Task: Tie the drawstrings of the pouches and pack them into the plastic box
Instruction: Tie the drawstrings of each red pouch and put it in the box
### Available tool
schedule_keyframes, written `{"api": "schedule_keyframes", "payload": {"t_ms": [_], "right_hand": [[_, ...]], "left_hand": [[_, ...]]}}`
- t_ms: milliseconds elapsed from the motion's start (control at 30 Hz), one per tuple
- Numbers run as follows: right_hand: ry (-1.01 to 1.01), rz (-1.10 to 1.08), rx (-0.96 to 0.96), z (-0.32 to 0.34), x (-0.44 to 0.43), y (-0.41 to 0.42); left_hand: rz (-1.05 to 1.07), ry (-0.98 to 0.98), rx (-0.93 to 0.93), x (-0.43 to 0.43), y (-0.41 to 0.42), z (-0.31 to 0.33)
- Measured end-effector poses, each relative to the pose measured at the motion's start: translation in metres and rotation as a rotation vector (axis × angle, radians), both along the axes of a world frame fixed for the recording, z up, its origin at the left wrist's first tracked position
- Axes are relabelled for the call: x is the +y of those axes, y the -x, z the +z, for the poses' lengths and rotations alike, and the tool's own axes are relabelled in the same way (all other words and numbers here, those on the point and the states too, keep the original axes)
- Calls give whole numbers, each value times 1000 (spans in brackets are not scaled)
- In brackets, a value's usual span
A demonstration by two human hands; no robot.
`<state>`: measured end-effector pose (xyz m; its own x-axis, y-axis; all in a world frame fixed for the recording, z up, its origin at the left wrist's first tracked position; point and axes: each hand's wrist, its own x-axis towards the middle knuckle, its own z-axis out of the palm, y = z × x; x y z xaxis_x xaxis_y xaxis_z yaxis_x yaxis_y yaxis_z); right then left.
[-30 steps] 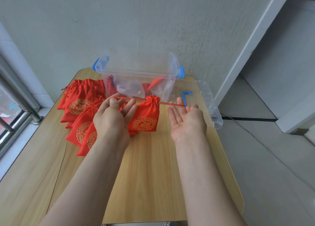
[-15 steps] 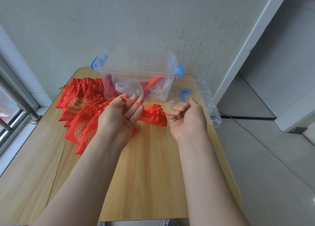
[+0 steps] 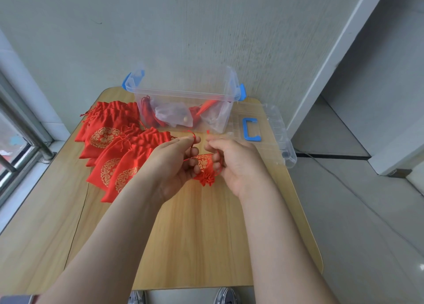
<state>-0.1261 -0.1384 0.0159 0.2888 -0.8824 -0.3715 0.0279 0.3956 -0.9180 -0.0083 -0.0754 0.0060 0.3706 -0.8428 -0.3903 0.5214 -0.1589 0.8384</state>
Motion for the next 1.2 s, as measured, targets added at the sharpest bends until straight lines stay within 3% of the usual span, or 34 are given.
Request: {"api": "schedule_keyframes", "payload": {"t_ms": [133, 300, 667, 967, 1200], "right_hand": [[179, 76, 167, 2, 3, 1], [190, 202, 153, 2, 5, 2], [172, 75, 187, 3, 3, -1], [157, 40, 171, 4, 2, 6], [472, 189, 258, 10, 4, 11]], "left_hand": [[-6, 57, -40, 2, -1, -1], [-71, 91, -73, 3, -2, 0], [-133, -13, -105, 4, -5, 1], [-61, -87, -184, 5, -7, -4], [-60, -105, -225, 6, -11, -5]]}}
